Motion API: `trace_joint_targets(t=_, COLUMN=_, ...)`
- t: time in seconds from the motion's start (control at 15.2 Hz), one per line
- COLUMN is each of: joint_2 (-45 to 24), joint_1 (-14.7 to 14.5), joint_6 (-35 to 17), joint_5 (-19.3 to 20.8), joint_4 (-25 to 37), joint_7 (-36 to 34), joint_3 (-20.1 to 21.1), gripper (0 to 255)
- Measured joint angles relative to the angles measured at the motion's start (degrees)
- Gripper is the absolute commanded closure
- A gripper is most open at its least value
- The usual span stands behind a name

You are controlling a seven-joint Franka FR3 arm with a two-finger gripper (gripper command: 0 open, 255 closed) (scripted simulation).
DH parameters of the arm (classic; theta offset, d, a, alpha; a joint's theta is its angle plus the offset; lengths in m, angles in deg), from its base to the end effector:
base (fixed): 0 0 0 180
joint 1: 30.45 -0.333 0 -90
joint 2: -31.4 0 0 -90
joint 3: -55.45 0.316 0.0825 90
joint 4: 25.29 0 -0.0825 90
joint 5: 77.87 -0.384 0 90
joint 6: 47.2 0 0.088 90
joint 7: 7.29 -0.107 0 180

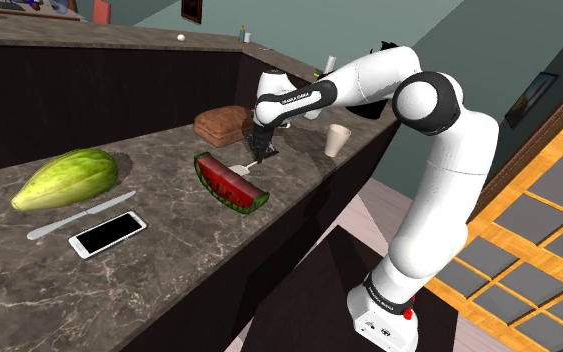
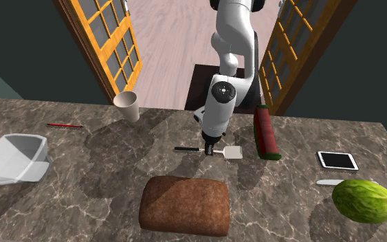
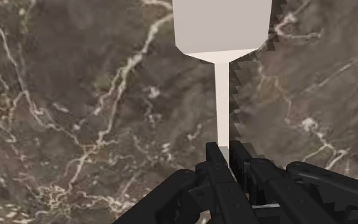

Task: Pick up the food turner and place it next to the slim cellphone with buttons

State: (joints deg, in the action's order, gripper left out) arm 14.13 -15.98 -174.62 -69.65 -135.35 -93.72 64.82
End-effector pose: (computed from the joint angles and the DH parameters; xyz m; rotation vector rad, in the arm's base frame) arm 0.6130 -0.0640 0.3385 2.2458 -2.1303 0.0749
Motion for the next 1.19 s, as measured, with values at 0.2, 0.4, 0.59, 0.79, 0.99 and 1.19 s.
trace_joint_targets(t=0.2, joint_2=0.0, joint_1=0.0, joint_6=0.0, joint_5=0.0, joint_4=0.0, joint_7=0.0, joint_3=0.0, gripper=255)
trace_joint_targets(t=0.4, joint_2=0.7, joint_1=0.1, joint_6=1.4, joint_5=-0.3, joint_4=0.7, joint_7=0.3, joint_3=0.1, gripper=255)
trace_joint_targets(t=0.59, joint_2=1.9, joint_1=0.2, joint_6=3.2, joint_5=-0.6, joint_4=1.3, joint_7=0.6, joint_3=0.2, gripper=255)
trace_joint_targets(t=0.79, joint_2=2.7, joint_1=0.1, joint_6=5.2, joint_5=-0.9, joint_4=2.6, joint_7=0.8, joint_3=0.3, gripper=255)
trace_joint_targets(t=0.99, joint_2=3.7, joint_1=0.3, joint_6=7.1, joint_5=-1.2, joint_4=3.5, joint_7=1.3, joint_3=0.3, gripper=255)
trace_joint_targets(t=1.19, joint_2=4.7, joint_1=0.3, joint_6=9.3, joint_5=-1.6, joint_4=4.7, joint_7=1.5, joint_3=0.4, gripper=255)
